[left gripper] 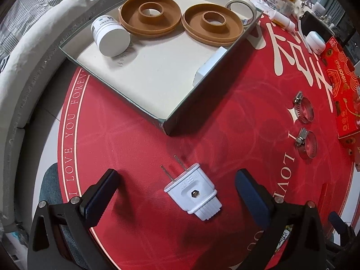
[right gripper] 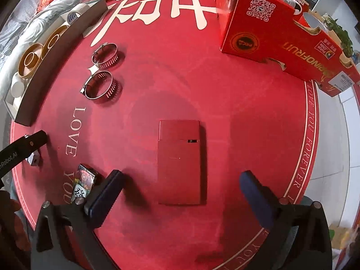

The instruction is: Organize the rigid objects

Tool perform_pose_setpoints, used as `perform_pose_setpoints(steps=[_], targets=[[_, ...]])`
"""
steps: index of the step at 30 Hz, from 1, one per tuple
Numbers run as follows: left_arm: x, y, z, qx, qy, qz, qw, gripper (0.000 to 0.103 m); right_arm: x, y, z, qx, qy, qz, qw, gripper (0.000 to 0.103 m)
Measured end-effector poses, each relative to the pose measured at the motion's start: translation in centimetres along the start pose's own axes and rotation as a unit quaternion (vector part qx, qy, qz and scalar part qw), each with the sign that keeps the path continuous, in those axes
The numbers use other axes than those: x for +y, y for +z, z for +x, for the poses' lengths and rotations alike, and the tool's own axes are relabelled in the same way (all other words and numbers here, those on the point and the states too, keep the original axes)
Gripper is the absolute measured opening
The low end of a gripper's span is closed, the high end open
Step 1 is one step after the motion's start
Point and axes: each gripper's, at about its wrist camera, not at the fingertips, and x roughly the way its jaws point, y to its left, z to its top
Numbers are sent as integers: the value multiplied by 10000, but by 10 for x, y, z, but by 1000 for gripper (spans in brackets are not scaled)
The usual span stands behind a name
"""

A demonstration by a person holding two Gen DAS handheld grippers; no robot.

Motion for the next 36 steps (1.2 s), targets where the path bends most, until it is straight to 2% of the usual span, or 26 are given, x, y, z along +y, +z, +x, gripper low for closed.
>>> perform_pose_setpoints(steps=[7, 11, 13, 15, 16, 18, 20, 21, 22, 23, 31, 36], targets=[[-4, 7, 3, 25, -22, 87, 10000, 103, -2, -7, -1, -211, 9, -113, 9997, 103], [-9, 7, 4, 137, -101, 337, 9993, 101, -2, 0, 2, 85, -2, -103, 9999, 103], [-12, 5, 2, 161, -138, 457, 9987, 98, -1, 4, 3, 233, -14, -100, 9997, 103], [-14, 3, -1, 156, -173, 588, 9980, 89, -1, 5, 1, 286, -9, -133, 9995, 101], [-15, 2, -4, 139, -199, 668, 9975, 85, 2, 5, 1, 278, -5, -166, 9995, 97], [-19, 0, -9, 86, -258, 859, 9959, 66, 4, 3, -6, 235, 11, -256, 9994, 86], [-21, -2, -14, 39, -344, 1052, 9938, 50, 5, 0, -14, 174, 26, -328, 9993, 64], [-23, -3, -16, 53, -411, 1096, 9931, 50, 4, -1, -19, 145, 30, -358, 9992, 58], [-24, -4, -17, 49, -441, 1116, 9928, 50, 5, -2, -22, 134, 22, -389, 9992, 45], [-24, -6, -17, 34, -454, 1140, 9924, 50, 5, -2, -24, 139, 21, -415, 9990, 37], [-16, -14, -21, 39, -420, 1187, 9920, 50, 5, -4, -28, 213, 70, -263, 9994, 37], [-5, -12, -30, -79, -450, 1058, 9933, 50, -15, -10, -34, 222, 267, 16, 9994, 37]])
